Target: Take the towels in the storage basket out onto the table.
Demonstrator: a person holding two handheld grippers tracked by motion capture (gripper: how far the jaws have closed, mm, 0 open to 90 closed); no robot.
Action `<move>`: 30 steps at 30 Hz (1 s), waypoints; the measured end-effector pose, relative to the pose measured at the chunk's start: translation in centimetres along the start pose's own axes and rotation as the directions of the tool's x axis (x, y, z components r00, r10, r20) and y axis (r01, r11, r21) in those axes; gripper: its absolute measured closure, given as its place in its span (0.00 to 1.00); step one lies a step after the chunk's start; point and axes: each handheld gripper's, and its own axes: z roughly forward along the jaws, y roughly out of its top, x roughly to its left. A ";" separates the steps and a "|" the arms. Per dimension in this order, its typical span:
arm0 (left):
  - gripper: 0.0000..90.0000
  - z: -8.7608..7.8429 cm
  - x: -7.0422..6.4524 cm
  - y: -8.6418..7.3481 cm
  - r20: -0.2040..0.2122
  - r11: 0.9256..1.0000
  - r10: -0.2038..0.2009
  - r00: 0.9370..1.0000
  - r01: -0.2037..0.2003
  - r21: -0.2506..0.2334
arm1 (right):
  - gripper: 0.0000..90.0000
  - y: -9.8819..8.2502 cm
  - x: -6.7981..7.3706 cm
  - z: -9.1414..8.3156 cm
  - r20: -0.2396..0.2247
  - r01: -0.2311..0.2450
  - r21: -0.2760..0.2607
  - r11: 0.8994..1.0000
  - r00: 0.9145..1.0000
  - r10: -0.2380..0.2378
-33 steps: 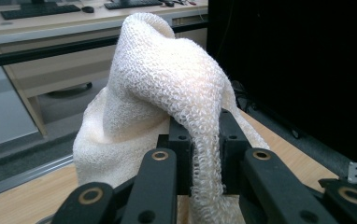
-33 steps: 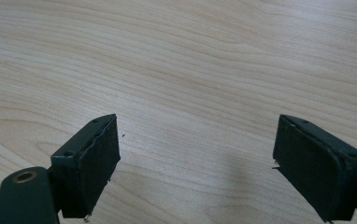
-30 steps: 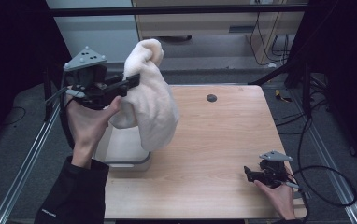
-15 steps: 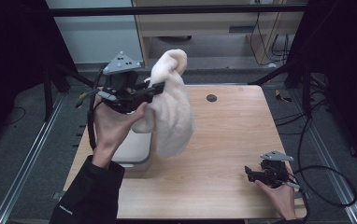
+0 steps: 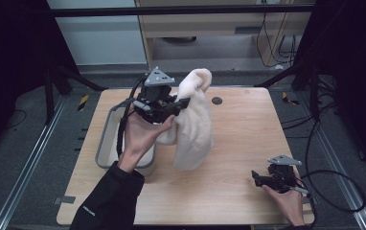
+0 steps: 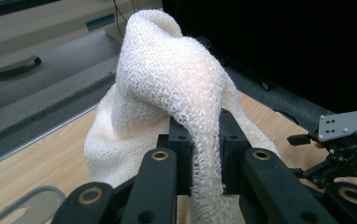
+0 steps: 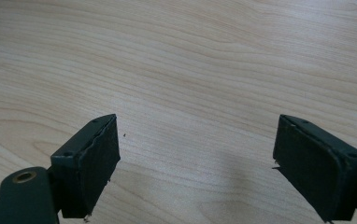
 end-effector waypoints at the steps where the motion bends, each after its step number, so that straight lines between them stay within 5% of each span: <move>1: 0.88 0.3 -0.1 -0.2 0.004 1.000 0.000 1.000 0.000 0.006 | 0.16 0.0 0.0 0.0 0.000 0.001 0.000 1.000 1.000 -0.001; 20: 0.88 6.1 -0.4 -3.8 0.040 0.992 -0.021 0.999 0.016 0.123 | 0.16 0.0 0.0 0.0 0.002 0.004 0.005 1.000 1.000 -0.004; 30: 0.88 9.6 -1.6 -6.0 0.088 0.985 -0.044 0.995 0.028 0.171 | 0.15 -0.1 -0.2 0.0 0.017 -0.012 0.012 1.000 1.000 0.011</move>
